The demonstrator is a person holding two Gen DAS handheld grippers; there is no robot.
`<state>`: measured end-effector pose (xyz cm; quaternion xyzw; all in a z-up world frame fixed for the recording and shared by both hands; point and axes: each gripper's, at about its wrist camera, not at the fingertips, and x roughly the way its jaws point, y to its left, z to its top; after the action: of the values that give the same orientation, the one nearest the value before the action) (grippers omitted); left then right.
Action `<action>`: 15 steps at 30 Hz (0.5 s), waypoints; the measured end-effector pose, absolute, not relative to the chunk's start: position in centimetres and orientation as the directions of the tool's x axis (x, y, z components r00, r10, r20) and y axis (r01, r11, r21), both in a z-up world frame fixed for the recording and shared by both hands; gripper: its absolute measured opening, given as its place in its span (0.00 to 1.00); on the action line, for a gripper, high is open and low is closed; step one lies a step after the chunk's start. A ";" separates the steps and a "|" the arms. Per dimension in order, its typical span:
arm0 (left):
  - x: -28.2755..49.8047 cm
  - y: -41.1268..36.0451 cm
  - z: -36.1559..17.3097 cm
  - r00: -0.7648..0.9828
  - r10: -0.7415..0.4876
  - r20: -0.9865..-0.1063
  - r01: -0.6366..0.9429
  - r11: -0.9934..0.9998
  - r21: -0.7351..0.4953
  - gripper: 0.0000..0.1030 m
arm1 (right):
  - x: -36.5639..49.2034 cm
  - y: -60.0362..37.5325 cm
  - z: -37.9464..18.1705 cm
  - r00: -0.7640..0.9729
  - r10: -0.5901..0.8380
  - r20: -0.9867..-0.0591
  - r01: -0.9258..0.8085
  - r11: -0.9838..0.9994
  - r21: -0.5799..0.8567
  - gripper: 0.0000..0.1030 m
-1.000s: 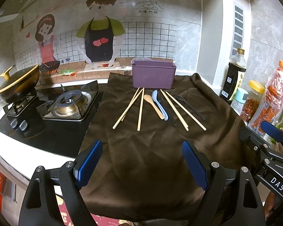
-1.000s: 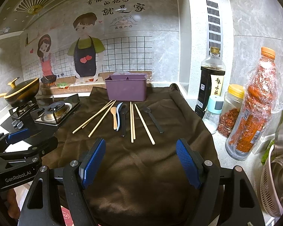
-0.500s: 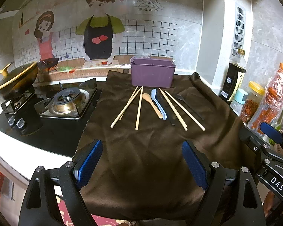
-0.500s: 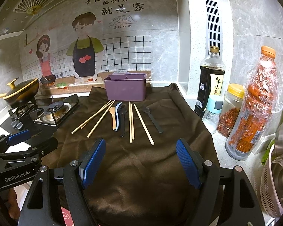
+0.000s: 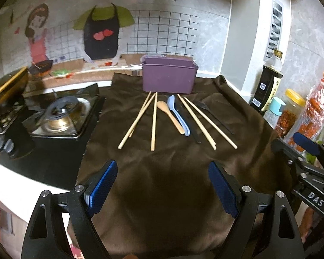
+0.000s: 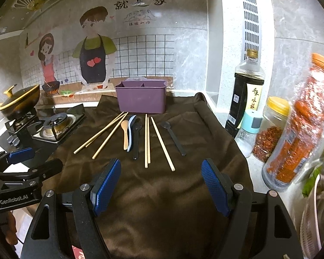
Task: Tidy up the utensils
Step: 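Grasp the light blue spoon with the left tool while the right tool grasps the grey spoon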
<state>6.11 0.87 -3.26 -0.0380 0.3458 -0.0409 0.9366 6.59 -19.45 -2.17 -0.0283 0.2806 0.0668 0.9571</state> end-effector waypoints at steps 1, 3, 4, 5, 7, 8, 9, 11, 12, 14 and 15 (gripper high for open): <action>6.6 1.1 -3.3 0.760 -0.102 -0.642 0.049 0.994 -0.099 0.83 | 7.2 -19.3 -2.3 0.829 0.106 -0.550 -0.143 0.989 -0.024 0.72; 7.8 1.4 -3.3 0.764 -0.101 -0.638 0.057 0.994 -0.089 0.83 | 8.5 -18.8 -2.4 0.820 0.099 -0.564 -0.142 0.989 -0.034 0.72; 8.2 1.5 -3.3 0.765 -0.102 -0.636 0.062 0.994 -0.085 0.82 | 9.1 -18.6 -2.4 0.816 0.098 -0.569 -0.144 0.989 -0.036 0.72; 8.8 1.8 -3.3 0.766 -0.105 -0.634 0.068 0.994 -0.083 0.82 | 9.9 -18.3 -2.4 0.811 0.100 -0.577 -0.148 0.988 -0.038 0.72; 10.0 2.5 -3.3 0.762 -0.118 -0.637 0.077 0.993 -0.092 0.82 | 11.4 -17.7 -2.3 0.804 0.097 -0.587 -0.150 0.988 -0.042 0.72; 10.8 3.0 -3.4 0.756 -0.128 -0.641 0.080 0.991 -0.103 0.82 | 12.2 -17.4 -2.2 0.804 0.090 -0.587 -0.145 0.988 -0.048 0.72; 11.4 3.5 -3.4 0.752 -0.137 -0.645 0.082 0.990 -0.114 0.82 | 13.0 -17.2 -2.1 0.806 0.078 -0.586 -0.135 0.989 -0.055 0.72; 12.9 4.5 -3.4 0.745 -0.146 -0.651 0.080 0.988 -0.130 0.79 | 14.8 -16.9 -1.9 0.802 0.058 -0.595 -0.115 0.992 -0.059 0.72; 13.4 4.9 -3.4 0.744 -0.144 -0.653 0.077 0.988 -0.131 0.78 | 15.9 -16.9 -1.9 0.794 0.059 -0.605 -0.113 0.992 -0.052 0.72; 14.7 5.7 -3.1 0.753 -0.141 -0.642 0.075 0.989 -0.130 0.76 | 18.1 -17.2 -2.0 0.770 0.089 -0.632 -0.128 0.992 -0.016 0.72; 15.0 5.9 -3.1 0.758 -0.145 -0.636 0.078 0.988 -0.132 0.74 | 19.3 -17.4 -2.3 0.756 0.110 -0.646 -0.140 0.990 0.005 0.72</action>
<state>15.01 5.90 -3.07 -0.0487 0.3429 -0.0594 0.9362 19.33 -17.37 -2.28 -0.0216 0.3430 0.0668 0.9367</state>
